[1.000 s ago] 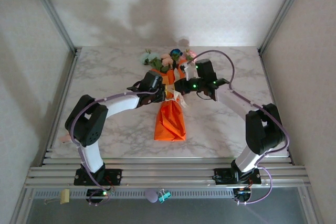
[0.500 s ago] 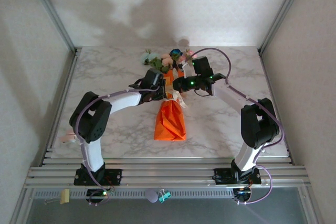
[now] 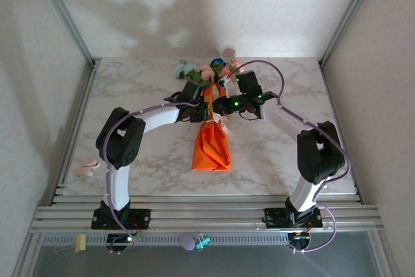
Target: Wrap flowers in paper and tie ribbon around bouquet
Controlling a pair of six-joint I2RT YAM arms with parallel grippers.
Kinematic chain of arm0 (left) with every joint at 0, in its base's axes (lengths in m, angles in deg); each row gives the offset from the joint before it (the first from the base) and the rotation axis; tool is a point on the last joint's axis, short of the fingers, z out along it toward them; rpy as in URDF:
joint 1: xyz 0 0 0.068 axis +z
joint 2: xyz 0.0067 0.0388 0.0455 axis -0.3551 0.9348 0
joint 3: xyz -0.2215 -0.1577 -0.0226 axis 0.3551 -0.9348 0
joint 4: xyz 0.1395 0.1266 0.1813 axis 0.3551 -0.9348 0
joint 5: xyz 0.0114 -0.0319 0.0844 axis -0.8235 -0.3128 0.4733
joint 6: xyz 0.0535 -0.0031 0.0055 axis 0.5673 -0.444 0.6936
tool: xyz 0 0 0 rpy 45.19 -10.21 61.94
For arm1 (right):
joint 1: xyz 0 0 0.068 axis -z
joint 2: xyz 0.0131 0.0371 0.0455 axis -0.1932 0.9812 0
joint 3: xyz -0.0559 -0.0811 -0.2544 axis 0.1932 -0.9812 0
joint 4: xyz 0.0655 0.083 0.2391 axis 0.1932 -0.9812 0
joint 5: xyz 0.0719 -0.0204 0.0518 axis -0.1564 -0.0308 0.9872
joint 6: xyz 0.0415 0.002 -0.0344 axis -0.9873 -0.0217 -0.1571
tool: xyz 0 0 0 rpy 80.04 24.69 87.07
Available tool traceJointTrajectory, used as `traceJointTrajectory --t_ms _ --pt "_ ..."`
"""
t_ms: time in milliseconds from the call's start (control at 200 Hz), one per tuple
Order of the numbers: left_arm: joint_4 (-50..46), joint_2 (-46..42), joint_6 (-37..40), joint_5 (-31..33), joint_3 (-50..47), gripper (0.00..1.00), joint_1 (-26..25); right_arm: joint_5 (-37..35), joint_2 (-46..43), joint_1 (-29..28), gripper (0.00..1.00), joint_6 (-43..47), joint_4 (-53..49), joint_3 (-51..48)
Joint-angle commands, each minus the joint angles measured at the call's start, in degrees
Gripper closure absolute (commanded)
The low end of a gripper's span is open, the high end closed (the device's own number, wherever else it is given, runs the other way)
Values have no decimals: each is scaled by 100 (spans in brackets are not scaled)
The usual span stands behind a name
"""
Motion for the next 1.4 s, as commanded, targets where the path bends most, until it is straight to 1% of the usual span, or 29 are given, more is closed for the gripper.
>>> traceJointTrajectory --t_ms 0,80,205,310,445,566,731,851,1026,1196,1266,1391 --pt "-61 9 -416 -98 -66 94 55 161 107 -36 100 -18 -141 259" --pt "33 -127 -400 -2 -147 100 64 234 214 -33 100 -53 -288 424" --pt "210 -365 -94 237 -180 100 64 353 433 46 100 -322 -604 761" --pt "464 -572 235 232 -323 100 40 510 781 143 100 -700 -946 1162" --pt "1669 -916 319 201 -1132 100 -46 864 1269 175 100 -1090 -1327 1738" --pt "2964 -973 247 8 -1889 100 -68 898 1365 186 100 -1393 -1187 1796" --pt "3903 -947 209 -69 -2349 100 -96 854 1507 182 100 -1637 -1212 1914" --pt "4512 -821 199 -101 -2447 100 -94 767 1678 178 100 -1662 -1449 2121" --pt "4978 -539 98 -322 -2359 100 -163 509 1967 187 100 -1727 -1743 2440" --pt "4989 -463 -20 -444 -2471 100 -186 176 2126 205 100 -1917 -1738 2635" --pt "4987 -504 -44 -435 -2580 100 -182 131 2271 206 95 -1908 -1888 2825" --pt "5002 -569 -114 -433 -2688 100 -165 3 2407 219 90 -1845 -2138 3034"
